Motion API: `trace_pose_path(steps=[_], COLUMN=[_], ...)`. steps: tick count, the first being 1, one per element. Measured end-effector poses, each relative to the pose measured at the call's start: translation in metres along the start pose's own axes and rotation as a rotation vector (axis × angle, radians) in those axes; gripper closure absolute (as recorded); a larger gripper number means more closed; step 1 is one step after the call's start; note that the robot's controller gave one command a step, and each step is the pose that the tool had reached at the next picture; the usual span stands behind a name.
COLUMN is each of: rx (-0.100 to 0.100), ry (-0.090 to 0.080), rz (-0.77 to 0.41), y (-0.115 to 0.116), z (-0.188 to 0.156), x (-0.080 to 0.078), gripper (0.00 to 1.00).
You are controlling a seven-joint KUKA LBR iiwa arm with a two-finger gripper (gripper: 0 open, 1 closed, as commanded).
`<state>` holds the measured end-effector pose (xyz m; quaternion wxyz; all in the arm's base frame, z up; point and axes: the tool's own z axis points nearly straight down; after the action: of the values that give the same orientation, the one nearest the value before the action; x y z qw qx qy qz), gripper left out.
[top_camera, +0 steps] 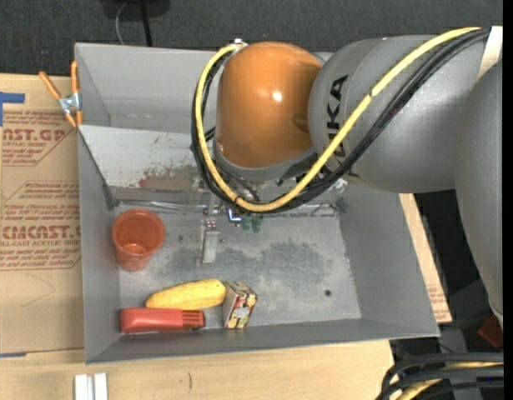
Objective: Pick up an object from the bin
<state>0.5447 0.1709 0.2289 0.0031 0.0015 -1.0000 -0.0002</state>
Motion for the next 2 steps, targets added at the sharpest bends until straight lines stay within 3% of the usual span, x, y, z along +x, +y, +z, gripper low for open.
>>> trace_pose_path(steps=[1,2], rx=[-0.001,-0.002], ry=[-0.008,-0.010], rz=[0.002,-0.070], y=[-0.001,-0.014], z=[-0.005,0.039], x=[-0.002,0.009], gripper=[0.00,0.00])
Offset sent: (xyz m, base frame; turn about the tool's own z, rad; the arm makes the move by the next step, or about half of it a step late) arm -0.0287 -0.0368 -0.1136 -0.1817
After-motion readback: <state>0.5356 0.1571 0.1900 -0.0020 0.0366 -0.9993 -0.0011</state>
